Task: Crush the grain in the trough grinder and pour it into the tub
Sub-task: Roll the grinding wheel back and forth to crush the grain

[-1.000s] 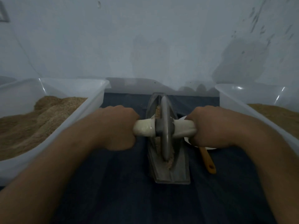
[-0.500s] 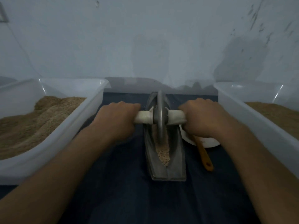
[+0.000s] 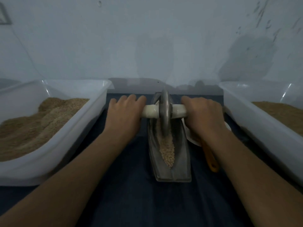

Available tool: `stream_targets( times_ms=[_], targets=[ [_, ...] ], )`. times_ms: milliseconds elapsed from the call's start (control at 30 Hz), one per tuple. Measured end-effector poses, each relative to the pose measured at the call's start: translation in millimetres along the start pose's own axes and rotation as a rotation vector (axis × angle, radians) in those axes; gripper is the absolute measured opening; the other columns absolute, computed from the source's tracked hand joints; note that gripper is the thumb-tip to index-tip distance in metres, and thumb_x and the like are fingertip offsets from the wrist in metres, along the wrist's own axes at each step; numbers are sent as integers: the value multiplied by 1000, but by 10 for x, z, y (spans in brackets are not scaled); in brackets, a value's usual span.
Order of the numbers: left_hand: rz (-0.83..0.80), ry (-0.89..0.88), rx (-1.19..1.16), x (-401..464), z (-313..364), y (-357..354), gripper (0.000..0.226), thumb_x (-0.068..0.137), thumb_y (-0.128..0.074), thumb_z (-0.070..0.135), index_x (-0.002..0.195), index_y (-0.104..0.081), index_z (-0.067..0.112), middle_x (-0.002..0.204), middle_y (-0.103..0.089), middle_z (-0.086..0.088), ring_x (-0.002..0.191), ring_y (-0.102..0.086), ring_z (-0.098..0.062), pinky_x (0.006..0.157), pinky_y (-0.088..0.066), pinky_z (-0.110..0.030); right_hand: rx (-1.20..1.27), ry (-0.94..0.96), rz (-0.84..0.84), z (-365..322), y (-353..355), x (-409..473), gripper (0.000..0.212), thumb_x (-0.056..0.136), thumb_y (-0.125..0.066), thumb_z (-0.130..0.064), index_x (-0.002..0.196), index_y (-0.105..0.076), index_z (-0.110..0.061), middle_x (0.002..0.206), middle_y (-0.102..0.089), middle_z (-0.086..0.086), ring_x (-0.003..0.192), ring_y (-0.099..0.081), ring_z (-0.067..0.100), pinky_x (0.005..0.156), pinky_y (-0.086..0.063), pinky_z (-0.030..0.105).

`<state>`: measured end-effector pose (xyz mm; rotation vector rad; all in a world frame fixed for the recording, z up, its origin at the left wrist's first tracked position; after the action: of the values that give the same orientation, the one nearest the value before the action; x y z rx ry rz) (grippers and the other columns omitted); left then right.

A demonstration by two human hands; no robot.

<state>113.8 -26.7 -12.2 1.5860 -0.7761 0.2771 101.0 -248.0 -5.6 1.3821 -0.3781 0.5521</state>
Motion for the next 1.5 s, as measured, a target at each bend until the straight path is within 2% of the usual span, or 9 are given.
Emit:
stream_targets(
  times_ms=[267, 400, 600, 700, 867, 1000, 1233, 1333, 1500],
  targets=[
    [-602, -159, -255, -138, -204, 553, 16, 74, -66, 41, 84, -54, 40, 80, -61, 15, 82, -65, -12, 70, -49, -33, 191, 118, -652, 110, 606, -158, 13, 75, -76, -29, 76, -64, -32, 70, -66, -8, 64, -64, 11, 55, -50, 30],
    [-565, -101, -253, -147, -187, 445, 18, 78, -70, 41, 86, -54, 41, 90, -66, 13, 85, -67, -16, 76, -55, -37, 73, 122, -426, 59, 553, -156, 14, 76, -71, -29, 71, -58, -33, 69, -59, -10, 62, -57, 12, 54, -40, 28],
    [-44, 16, 11, 10, -27, 7, 20, 95, -59, 22, 92, -40, 24, 93, -65, -2, 86, -65, -28, 67, -32, -35, -38, 6, 5, -76, 67, -22, 10, 91, -55, -13, 95, -51, -21, 86, -59, 1, 81, -58, 27, 62, -33, 35],
    [-115, -14, -20, 20, -26, 78, 16, 91, -62, 24, 95, -47, 28, 95, -65, -2, 88, -65, -30, 69, -35, -37, 24, 19, -101, 13, 105, -14, 14, 89, -60, -18, 87, -48, -25, 82, -52, -3, 76, -51, 24, 63, -39, 35],
    [-561, -150, -207, -125, -186, 513, 17, 78, -66, 40, 92, -57, 39, 89, -67, 14, 84, -67, -14, 77, -57, -38, 189, 99, -627, 105, 590, -151, 11, 76, -74, -29, 77, -63, -32, 73, -67, -8, 67, -65, 12, 63, -57, 34],
    [-595, -140, -257, -163, -188, 556, 18, 74, -64, 42, 92, -59, 40, 86, -66, 14, 81, -66, -13, 76, -58, -39, 122, 114, -524, 64, 625, -189, 10, 74, -72, -31, 72, -62, -33, 68, -64, -10, 63, -61, 9, 54, -47, 29],
    [-73, 20, -1, -25, 2, 95, 23, 93, -64, 27, 93, -41, 26, 92, -65, -1, 85, -66, -29, 64, -32, -36, -2, -11, -10, -39, 73, -66, 12, 89, -61, -20, 88, -49, -23, 75, -45, -4, 69, -44, 24, 58, -25, 32],
    [-136, -8, -26, -4, -23, 142, 22, 90, -64, 29, 91, -43, 29, 93, -65, 0, 86, -66, -28, 65, -39, -37, 38, 41, -81, 34, 108, -54, 17, 86, -62, -21, 82, -47, -27, 73, -44, -6, 69, -45, 22, 57, -25, 32],
    [-594, -131, -223, -121, -183, 501, 13, 78, -66, 37, 89, -60, 36, 83, -66, 13, 77, -64, -11, 69, -54, -33, 140, 123, -552, 101, 547, -138, 9, 75, -71, -30, 76, -63, -34, 71, -64, -10, 65, -62, 11, 55, -48, 29]
  ],
)
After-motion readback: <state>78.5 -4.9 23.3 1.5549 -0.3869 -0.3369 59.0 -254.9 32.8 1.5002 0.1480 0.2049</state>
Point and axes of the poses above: each hand's wrist, its own x-axis towards the middle knuckle, its own y-axis out of the back of the hand, z = x × y, the point moved 1 cm from there along x, towards the middle knuckle
